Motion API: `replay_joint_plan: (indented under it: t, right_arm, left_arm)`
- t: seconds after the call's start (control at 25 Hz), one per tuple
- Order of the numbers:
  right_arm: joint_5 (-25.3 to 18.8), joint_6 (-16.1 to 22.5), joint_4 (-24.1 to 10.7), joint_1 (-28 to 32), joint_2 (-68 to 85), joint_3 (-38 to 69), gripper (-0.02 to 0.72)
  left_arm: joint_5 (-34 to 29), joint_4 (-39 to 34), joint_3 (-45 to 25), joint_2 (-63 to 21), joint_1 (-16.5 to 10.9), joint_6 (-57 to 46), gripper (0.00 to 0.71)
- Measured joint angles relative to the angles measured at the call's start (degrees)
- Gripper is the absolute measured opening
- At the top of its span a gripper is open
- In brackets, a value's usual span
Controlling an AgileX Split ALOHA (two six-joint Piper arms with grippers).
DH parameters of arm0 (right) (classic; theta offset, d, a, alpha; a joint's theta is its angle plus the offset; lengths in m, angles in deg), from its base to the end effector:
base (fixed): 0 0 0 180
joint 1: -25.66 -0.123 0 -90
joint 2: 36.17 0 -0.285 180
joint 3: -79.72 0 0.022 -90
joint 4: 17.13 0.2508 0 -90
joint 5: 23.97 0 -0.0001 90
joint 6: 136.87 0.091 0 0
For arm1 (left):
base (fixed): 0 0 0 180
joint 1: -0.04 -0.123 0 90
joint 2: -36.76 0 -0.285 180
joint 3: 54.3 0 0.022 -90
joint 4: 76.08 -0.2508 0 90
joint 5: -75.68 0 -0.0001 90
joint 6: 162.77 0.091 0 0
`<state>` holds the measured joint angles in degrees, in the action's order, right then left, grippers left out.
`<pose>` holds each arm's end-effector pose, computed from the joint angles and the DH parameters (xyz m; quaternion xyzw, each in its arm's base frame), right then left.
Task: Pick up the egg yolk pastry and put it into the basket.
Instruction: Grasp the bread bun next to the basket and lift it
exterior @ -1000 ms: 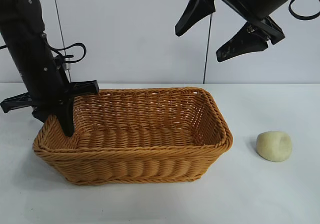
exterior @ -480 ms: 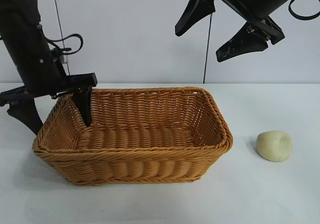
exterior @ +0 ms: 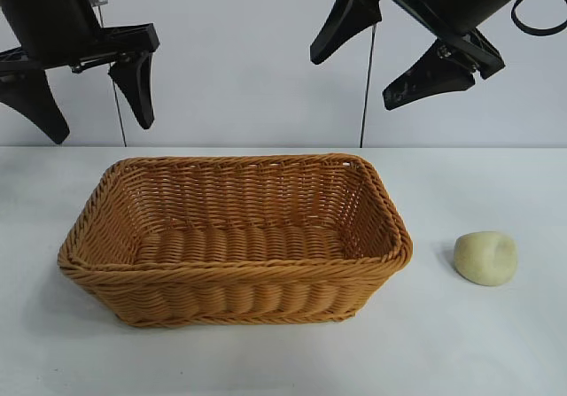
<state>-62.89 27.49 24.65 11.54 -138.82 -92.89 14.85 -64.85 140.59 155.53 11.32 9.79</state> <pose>0.3373 0.1242 0.2715 -0.0308 0.9233 0.2867 0.2538 0.3992 -0.0954 0.2477 -0.0028 0.9870 -0.1113 0.1158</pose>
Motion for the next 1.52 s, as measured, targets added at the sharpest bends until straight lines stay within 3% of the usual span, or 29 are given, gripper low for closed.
replay_joint_plan:
  t: [0.32,0.56,0.84,1.08,1.52]
  right_arm:
    - [0.0,0.0,0.0,0.0,0.0,0.0,0.613]
    - [0.0,0.0,0.0,0.0,0.0,0.0,0.613]
    - [0.0,0.0,0.0,0.0,0.0,0.0,0.613]
    - [0.0,0.0,0.0,0.0,0.0,0.0,0.613]
    - [-0.3,0.0,0.1,0.0,0.0,0.0,0.613]
  left_arm:
    - [-3.0,-6.5,0.1,0.0,-8.1,0.0,0.694]
    - [-7.8,-7.3,0.1,-0.2,-8.6,1.8,0.694]
    - [-8.3,-8.1,-2.0,-5.6,-8.6,3.4,0.694]
    - [-8.4,-8.1,-13.6,-20.4,-8.6,5.0,0.694]
    - [-8.7,-8.1,-44.6,-56.1,-8.6,5.5,0.694]
